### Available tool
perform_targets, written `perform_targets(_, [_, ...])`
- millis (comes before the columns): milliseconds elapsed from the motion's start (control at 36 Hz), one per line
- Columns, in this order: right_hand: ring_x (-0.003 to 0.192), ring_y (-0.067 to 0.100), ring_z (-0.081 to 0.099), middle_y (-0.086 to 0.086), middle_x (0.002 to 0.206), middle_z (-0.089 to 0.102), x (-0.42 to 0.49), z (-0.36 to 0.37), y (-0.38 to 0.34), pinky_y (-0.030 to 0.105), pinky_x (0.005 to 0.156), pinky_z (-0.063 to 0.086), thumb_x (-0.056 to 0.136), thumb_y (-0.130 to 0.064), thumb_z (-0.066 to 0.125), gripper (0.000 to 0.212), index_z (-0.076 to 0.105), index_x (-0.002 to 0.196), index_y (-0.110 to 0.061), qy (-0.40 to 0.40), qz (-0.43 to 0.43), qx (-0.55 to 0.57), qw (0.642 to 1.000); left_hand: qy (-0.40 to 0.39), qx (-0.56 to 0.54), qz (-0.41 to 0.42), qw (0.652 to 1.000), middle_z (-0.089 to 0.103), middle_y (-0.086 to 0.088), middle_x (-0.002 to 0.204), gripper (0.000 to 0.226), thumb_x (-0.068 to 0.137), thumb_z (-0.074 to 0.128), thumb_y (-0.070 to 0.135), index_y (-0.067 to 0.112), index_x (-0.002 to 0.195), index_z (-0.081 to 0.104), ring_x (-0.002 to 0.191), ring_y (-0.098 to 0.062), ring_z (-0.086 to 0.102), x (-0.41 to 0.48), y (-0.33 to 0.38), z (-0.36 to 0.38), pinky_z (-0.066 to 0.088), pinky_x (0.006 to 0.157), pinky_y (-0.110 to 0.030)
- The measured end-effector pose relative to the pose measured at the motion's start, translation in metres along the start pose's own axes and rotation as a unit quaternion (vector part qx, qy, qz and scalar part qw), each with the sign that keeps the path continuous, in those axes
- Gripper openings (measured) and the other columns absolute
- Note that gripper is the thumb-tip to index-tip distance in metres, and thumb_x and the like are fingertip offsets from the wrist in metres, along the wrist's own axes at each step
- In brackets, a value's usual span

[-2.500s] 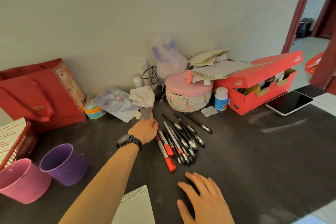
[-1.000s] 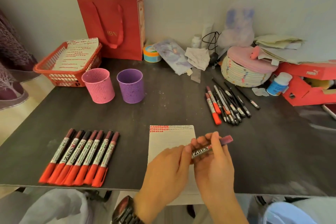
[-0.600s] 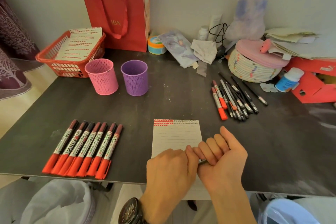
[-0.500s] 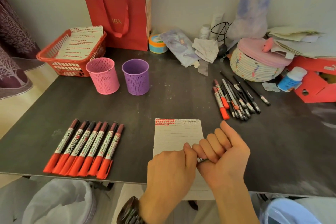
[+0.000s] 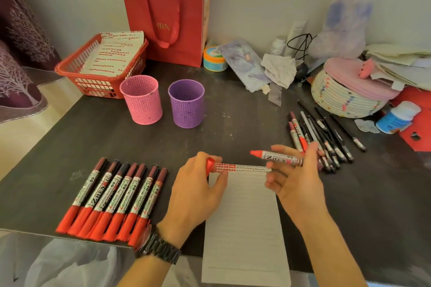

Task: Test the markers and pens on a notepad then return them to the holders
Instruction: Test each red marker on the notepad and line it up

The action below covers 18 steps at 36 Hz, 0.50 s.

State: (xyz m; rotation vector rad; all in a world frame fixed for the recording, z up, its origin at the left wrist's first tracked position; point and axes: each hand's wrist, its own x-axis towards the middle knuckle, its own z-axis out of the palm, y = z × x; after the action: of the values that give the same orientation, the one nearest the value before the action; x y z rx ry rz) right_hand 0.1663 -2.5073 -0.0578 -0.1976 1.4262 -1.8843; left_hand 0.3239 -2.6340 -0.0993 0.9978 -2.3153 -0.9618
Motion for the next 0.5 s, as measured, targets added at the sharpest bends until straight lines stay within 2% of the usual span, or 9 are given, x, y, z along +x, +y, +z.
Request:
perform_targets(83, [0.069,0.023,0.072,0.014,0.089,0.076,0.004,0.014,0.009,0.032,0.062,0.059,0.090,-0.066,0.050,0.056,0.079,0.095,-0.018,-0.021,-0.008,-0.061,0.998,-0.022,0.047,0.030,0.998,0.041,0.042,0.106,0.028,0.087,0.064,0.045,0.043,0.111,0.049,0.102,0.021,0.035,0.003,-0.012,0.007,0.026,0.091,-0.010])
perform_targets(139, [0.065,0.021,0.070,0.009,0.077,0.073,0.009,0.022,0.014,0.032,0.060,0.058,0.089,-0.051,0.064,0.034,0.076,0.088,-0.019,-0.008,-0.044,-0.105,0.994,-0.033,0.073,0.033,0.996,0.040,0.040,0.108,0.029,0.086,0.064,0.048,0.041,0.109,0.049,0.104,0.017,0.033,0.004,-0.015,0.008,0.021,0.089,-0.005])
perform_targets(194, [0.054,0.020,0.065,0.006,0.064,0.064,0.015,0.027,0.018,0.031,0.053,0.055,0.088,-0.040,0.073,0.022,0.070,0.083,-0.019,0.010,-0.082,-0.157,0.984,-0.028,0.081,0.038,0.996,0.040,0.038,0.107,0.031,0.085,0.064,0.049,0.040,0.111,0.050,0.104,0.016,0.033,0.004,-0.016,0.010,0.020,0.088,-0.004])
perform_targets(250, [0.046,0.021,0.061,0.006,0.058,0.061,0.021,0.029,0.022,0.030,0.046,0.051,0.090,-0.033,0.074,0.020,0.068,0.078,-0.018,0.017,-0.110,-0.204,0.973,-0.021,0.075,0.042,0.996,0.040,0.036,0.107,0.035,0.084,0.065,0.049,0.044,0.114,0.047,0.104,0.017,0.029,0.004,-0.016,0.010,0.021,0.090,-0.007])
perform_targets(361, [0.042,0.022,0.060,0.006,0.053,0.062,0.028,0.030,0.032,0.026,0.042,0.045,0.091,-0.026,0.071,0.021,0.068,0.070,-0.021,0.036,-0.141,-0.270,0.952,-0.023,0.063,0.027,0.997,0.035,0.045,0.101,0.040,0.083,0.067,0.050,0.050,0.114,0.042,0.103,0.019,0.026,0.005,-0.016,0.010,0.021,0.093,-0.012])
perform_targets(444, [0.040,0.014,0.058,0.003,0.050,0.063,0.031,0.027,0.042,0.020,0.044,0.044,0.087,-0.031,0.072,0.025,0.065,0.065,-0.023,0.058,-0.157,-0.307,0.937,-0.020,0.065,0.019,0.998,0.033,0.043,0.103,0.042,0.082,0.067,0.052,0.052,0.114,0.040,0.103,0.018,0.026,0.006,-0.017,0.011,0.022,0.095,-0.013])
perform_targets(500, [0.039,0.009,0.055,0.002,0.047,0.061,0.032,0.025,0.046,0.017,0.044,0.044,0.086,-0.028,0.073,0.027,0.063,0.062,-0.022,0.077,-0.161,-0.319,0.931,-0.022,0.061,0.013,0.998,0.034,0.041,0.103,0.041,0.082,0.067,0.055,0.053,0.112,0.040,0.100,0.019,0.028,0.007,-0.018,0.012,0.022,0.092,-0.009])
